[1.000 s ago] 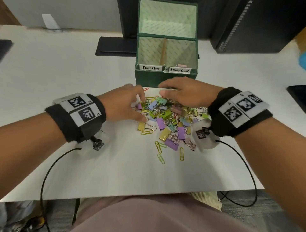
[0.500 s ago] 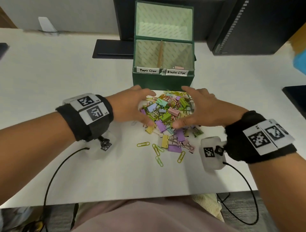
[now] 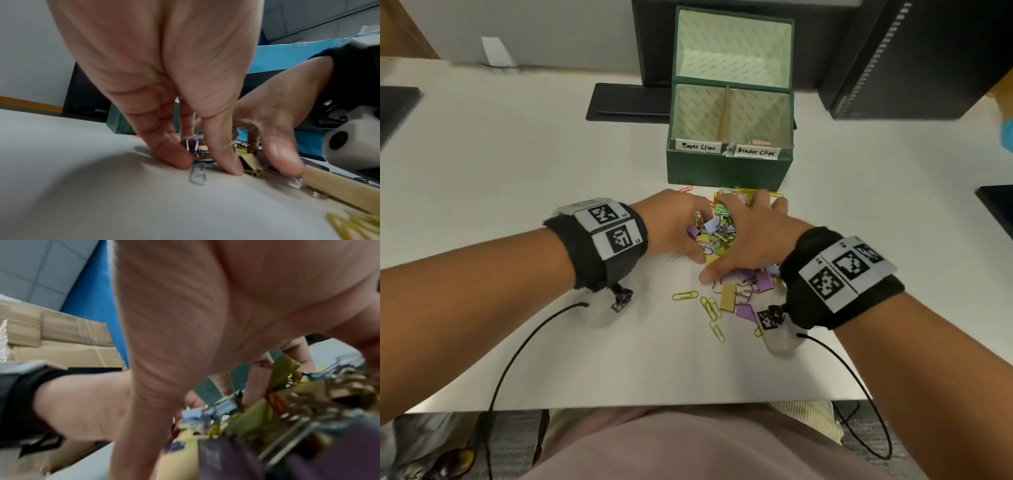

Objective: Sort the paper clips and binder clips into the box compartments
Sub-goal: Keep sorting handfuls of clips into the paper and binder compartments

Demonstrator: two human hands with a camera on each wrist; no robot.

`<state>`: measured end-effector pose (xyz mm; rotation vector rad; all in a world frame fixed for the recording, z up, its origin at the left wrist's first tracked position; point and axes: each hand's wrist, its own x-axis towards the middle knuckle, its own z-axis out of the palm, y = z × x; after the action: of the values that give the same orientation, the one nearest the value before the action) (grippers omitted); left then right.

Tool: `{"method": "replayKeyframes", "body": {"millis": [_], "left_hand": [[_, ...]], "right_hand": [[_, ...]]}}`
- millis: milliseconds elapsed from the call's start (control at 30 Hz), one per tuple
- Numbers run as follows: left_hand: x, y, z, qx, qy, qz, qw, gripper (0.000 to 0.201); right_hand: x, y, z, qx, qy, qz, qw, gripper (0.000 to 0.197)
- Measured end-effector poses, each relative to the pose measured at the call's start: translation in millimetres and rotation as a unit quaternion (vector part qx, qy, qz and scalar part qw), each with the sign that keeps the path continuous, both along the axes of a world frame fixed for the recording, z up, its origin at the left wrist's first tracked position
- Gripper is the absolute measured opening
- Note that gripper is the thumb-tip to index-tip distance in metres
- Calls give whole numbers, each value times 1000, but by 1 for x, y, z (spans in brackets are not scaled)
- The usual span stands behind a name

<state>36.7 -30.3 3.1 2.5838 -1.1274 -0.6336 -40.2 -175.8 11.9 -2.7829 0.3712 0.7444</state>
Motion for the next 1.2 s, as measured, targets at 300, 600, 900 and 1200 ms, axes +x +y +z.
{"method": "replayKeyframes", "body": {"millis": [300,600,900,1200], "left_hand": [[-4,-1,-5,-151,120,88,977,39],[0,8,8,-248,153,156,944,27],[-2,9,4,-342,162,236,895,16],[-27,-26,4,-493,534,346,594,30]], "right_hand": [[9,8,-4,44,-65,0,997,73],[14,4,-11,77,-148,-9,986,52],[15,-16,4,247,-160,-121,948,22],[7,-21,49,379,-189,-133,896,20]]}}
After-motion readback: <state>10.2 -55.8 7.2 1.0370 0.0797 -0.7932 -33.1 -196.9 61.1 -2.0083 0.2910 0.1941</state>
